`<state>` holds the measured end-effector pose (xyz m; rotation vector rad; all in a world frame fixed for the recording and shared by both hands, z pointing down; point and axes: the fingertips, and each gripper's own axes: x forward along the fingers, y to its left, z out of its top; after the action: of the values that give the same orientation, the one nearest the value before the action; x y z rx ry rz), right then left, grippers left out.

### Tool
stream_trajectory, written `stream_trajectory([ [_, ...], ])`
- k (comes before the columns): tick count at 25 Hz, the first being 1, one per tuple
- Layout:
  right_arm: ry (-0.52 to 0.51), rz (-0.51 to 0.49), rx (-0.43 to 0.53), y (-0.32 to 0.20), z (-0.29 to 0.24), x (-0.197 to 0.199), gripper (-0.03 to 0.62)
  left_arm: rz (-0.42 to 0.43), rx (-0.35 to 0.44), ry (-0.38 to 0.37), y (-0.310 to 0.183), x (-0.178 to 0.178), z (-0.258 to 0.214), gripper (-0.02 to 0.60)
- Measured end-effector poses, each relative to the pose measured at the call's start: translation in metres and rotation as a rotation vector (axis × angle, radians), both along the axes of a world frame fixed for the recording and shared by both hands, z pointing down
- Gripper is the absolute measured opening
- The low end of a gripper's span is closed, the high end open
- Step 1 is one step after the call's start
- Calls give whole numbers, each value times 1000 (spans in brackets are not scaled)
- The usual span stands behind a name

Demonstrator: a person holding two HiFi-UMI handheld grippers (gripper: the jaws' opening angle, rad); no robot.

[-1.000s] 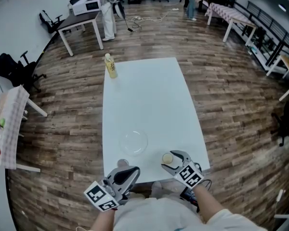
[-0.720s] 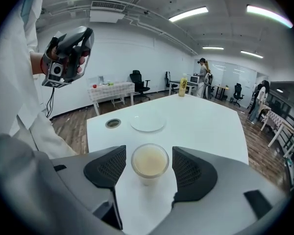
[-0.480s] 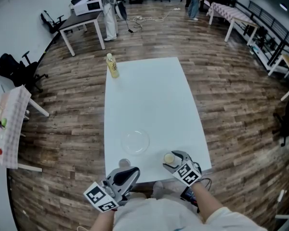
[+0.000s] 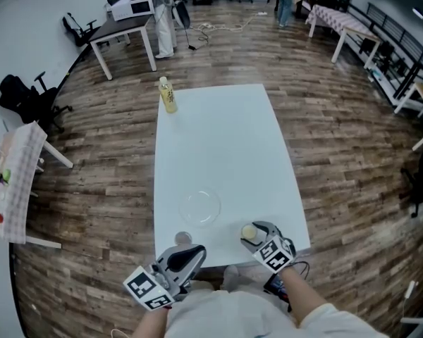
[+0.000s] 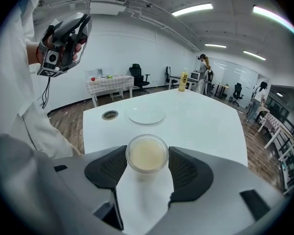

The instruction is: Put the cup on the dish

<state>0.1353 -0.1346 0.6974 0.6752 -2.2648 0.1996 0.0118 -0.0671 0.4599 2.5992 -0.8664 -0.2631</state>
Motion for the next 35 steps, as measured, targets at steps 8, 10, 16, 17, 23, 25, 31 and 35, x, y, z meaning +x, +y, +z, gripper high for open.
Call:
stream_trajectory([
  [8,13,-14,3,0,1,1,281,-10,2,-2,-1,-3,1,3],
  [10,14,-12,2,0,1,1,279,-13,1,-1,-1,-5,1,2],
  [16,10,5,3,-2,2,2,278,-17,0,0,-3,-11,2,3],
  [17,6,11,2,-2,2,2,278,-16,0,0,-4,-12,2,3],
  [23,-8,38,3,-3,-1,-2,276,-2,0,2,-6,-17,0,3],
  [25,-7,42,4,-4,-1,-3,276,4,-2,1,-8,-19,-1,3],
  [31,-14,56,11,-7,-2,-9,272,9,-6,-4,-12,-28,-1,3],
  [35,-13,59,10,-10,-6,-15,264,14,-9,-8,-16,-37,-2,3],
])
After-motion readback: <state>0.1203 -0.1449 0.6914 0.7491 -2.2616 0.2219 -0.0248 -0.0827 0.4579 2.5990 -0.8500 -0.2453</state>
